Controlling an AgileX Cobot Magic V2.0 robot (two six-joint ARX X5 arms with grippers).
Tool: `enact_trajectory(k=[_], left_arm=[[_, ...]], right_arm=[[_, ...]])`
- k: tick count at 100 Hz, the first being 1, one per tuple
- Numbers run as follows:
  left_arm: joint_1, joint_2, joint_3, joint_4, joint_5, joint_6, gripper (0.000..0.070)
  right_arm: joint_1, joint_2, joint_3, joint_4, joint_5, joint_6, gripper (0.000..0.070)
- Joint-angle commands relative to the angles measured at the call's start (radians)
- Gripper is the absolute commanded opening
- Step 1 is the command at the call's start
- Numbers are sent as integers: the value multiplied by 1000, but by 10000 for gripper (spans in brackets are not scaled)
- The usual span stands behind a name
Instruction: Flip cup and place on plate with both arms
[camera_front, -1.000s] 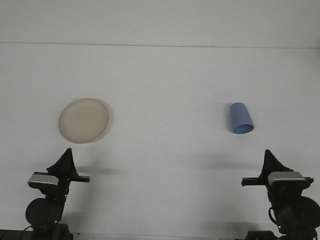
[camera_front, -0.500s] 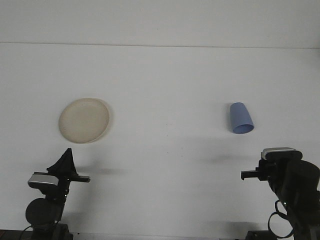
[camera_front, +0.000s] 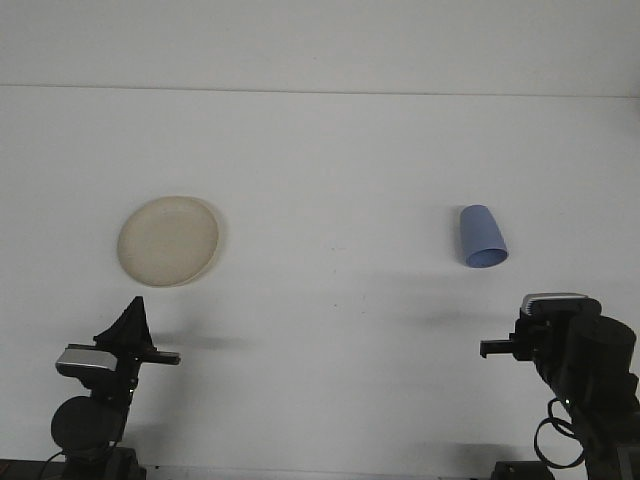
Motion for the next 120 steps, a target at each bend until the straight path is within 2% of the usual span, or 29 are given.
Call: enact_trajectory(k=[1,17,24,41,62,83,120], left_arm=[[0,-2,-20,11,0,7,12],[0,-2,-20,11,0,7,12],[0,-2,-20,11,0,7,12],[0,-2,-20,11,0,7,12],[0,-2,-20,11,0,7,12],[0,-2,-20,11,0,7,12],[0,-2,-20,11,0,7,12]], right_arm=[[-2,3,14,8,0,15,51],[-2,2,14,8,1,13,385],[-2,2,14,8,1,13,458],[-2,2,14,12,5,13,466],[-19,37,13,114,75,5,467],[-59,139,11,277,73,-18,467],[-172,354,-46,564,-111,-67,467]])
